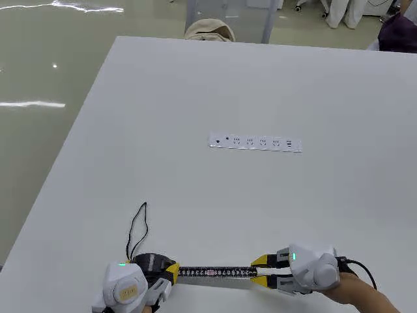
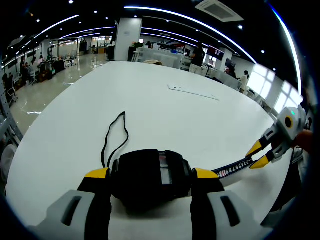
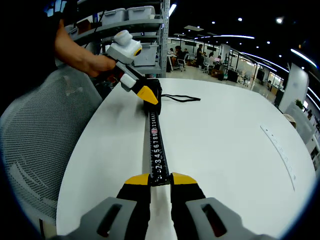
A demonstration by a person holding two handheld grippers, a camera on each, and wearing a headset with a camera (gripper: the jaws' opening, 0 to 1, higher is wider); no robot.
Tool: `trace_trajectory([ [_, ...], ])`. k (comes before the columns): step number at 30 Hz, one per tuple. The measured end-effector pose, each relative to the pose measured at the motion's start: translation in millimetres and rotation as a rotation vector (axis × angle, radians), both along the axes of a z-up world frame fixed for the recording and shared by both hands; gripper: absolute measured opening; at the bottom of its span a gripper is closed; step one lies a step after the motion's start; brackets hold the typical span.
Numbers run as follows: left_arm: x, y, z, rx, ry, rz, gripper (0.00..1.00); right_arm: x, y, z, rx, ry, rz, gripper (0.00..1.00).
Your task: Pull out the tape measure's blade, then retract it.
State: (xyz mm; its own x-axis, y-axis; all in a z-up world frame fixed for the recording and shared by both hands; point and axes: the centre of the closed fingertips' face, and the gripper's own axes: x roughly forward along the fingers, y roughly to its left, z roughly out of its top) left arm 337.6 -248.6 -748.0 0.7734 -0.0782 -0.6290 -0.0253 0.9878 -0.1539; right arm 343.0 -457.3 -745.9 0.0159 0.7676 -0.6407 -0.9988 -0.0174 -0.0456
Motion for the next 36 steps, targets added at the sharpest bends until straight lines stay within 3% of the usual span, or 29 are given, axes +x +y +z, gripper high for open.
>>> trace_trajectory([
  [36,-0.2,-0.9,-0.3,0.011,0.002,-0.011,0.61,-1.8,16.3,1.6,0.014,0.003,0.01,0.13],
])
